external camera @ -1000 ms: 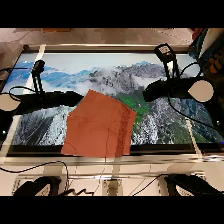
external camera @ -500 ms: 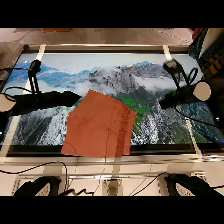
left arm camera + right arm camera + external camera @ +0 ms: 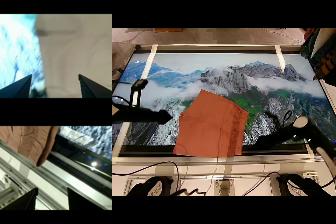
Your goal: Fold the clothes and pants, and hang the long-sleeved shirts on hangers.
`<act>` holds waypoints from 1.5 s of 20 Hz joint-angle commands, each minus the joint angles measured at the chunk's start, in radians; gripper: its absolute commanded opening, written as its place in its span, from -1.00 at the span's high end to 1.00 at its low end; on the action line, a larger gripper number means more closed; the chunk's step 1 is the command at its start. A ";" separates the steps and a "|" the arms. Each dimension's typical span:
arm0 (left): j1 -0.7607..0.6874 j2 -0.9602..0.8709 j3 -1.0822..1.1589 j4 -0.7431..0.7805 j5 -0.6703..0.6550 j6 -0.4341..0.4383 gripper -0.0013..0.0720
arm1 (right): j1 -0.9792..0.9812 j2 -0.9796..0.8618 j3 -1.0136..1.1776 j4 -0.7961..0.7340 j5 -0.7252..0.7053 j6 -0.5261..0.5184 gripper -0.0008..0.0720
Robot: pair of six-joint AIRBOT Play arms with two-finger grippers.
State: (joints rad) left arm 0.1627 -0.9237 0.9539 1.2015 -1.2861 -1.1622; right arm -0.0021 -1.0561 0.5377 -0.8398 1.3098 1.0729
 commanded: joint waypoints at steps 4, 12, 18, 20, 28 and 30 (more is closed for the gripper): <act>0.078 0.000 -0.217 0.093 0.022 0.009 -0.84 | 0.190 -0.014 -0.182 0.237 -0.344 0.127 -0.19; 0.162 0.000 -0.283 0.097 0.037 0.014 -0.81 | 0.264 -0.206 -0.157 0.404 -0.403 0.059 -0.19; 0.244 -0.039 -0.317 0.103 0.039 0.010 -0.79 | 0.265 -0.206 -0.145 0.425 -0.402 0.041 0.22; 0.261 -0.061 -0.354 0.098 0.022 0.010 -0.79 | 0.265 -0.206 -0.145 0.424 -0.393 0.041 0.26; 0.262 -0.096 -0.432 -0.078 0.024 0.093 -0.79 | 0.265 -0.206 -0.145 0.425 -0.386 0.034 0.92; 0.262 -0.135 -0.433 -0.073 0.008 0.094 -0.60 | 0.265 -0.206 -0.145 0.425 -0.387 0.033 0.92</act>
State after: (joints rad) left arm 0.4236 -1.0264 0.5285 1.1568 -1.2648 -1.0840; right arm 0.2619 -1.2617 0.3923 -0.4179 0.9215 1.1091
